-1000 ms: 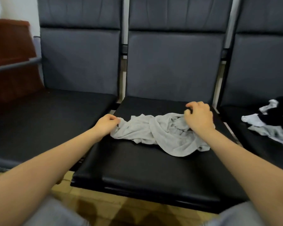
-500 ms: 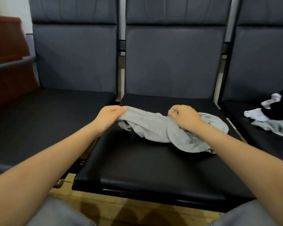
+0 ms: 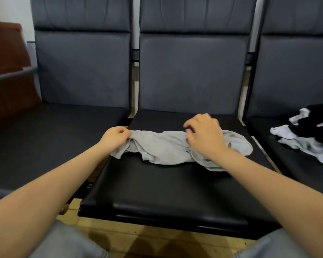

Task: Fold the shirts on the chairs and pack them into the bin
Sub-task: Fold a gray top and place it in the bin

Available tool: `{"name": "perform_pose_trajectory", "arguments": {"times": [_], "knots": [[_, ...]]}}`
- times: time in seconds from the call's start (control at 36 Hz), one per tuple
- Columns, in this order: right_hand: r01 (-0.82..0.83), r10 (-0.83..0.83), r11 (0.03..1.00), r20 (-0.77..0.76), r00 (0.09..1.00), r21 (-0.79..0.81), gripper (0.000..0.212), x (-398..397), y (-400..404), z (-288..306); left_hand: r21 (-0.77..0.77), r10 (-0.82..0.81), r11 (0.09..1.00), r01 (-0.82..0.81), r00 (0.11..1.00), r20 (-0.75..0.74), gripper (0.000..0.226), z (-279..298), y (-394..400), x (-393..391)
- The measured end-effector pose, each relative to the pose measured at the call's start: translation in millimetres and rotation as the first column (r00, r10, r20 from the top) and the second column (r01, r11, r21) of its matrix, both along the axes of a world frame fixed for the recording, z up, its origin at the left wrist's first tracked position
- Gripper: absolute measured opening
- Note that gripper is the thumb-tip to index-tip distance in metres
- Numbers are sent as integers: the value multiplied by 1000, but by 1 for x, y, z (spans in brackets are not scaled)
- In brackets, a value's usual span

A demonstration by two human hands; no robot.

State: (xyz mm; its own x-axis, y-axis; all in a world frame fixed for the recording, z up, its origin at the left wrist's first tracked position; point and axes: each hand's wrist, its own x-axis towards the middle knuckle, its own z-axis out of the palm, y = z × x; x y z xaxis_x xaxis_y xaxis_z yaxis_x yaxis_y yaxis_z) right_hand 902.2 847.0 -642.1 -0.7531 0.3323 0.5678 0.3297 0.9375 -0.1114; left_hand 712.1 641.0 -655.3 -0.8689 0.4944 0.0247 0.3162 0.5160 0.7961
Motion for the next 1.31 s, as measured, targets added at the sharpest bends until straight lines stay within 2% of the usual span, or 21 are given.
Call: {"name": "perform_pose_trajectory", "arguments": {"times": [0.06,0.14,0.22,0.28,0.33,0.42,0.5,0.61,0.67,0.72,0.78,0.86,0.92,0.97,1.03,1.06,1.11,1.19,1.25,1.28,1.31], "knots": [[-125,138,985,112,984,-114,21,-10,-29,-3,-47,-43,998,40,997,-69,32,-1,-8,-1],[-217,264,961,326,908,-173,41,-19,-55,-21,-36,-113,993,113,994,1,28,-3,-15,3],[-252,301,951,355,885,-177,27,-28,-55,-35,109,-80,992,68,991,110,20,0,-17,4],[-211,317,908,266,910,-361,19,-35,-50,-31,293,-20,954,-59,966,257,22,6,-18,2],[-156,301,791,155,941,-591,25,-38,-45,-19,451,-38,875,-177,903,428,31,17,-19,2],[-161,234,622,-14,972,-766,29,-31,-35,1,538,-147,806,-246,798,585,37,32,-15,7],[-267,158,439,-218,963,-858,31,-17,-22,16,589,-245,763,-266,724,645,34,43,-6,14],[-319,45,394,-329,943,-862,31,-2,-3,27,637,-328,714,-292,664,672,24,51,10,24],[-301,-23,376,-334,942,-876,29,1,8,28,659,-375,706,-260,652,659,21,51,17,28],[-239,-68,427,-295,953,-872,27,1,17,21,664,-402,720,-200,660,635,19,46,22,30],[-117,-96,596,-215,972,-795,25,1,24,10,639,-393,754,-153,675,624,20,37,27,30],[-6,-85,863,-156,984,-505,12,4,23,-2,542,-312,834,-108,717,624,34,19,29,25],[-29,-18,959,-164,986,-282,14,4,16,-6,479,-265,876,-63,766,586,38,9,27,21],[-85,55,988,-223,973,-130,18,4,5,-5,426,-221,904,-41,808,546,36,6,24,19],[-208,187,975,-221,957,-76,27,2,-7,-4,357,-184,934,4,863,470,18,3,20,17],[-286,271,955,-163,949,-77,33,0,-13,-4,296,-170,954,46,898,406,10,2,17,17],[-392,394,919,54,918,-45,40,-2,-21,-8,124,-150,984,125,964,218,11,-5,13,14],[-452,399,885,314,861,114,35,-9,-24,-21,-169,-161,974,153,986,-33,33,-10,12,14],[-428,376,898,331,865,100,21,-13,-22,-26,-331,-186,933,144,977,-99,40,-12,12,18],[-405,372,913,309,875,48,15,-14,-22,-25,-356,-200,922,154,975,-98,39,-12,13,20],[-371,364,928,279,889,-28,14,-15,-21,-23,-313,-194,935,167,979,-59,34,-11,13,22]]}}
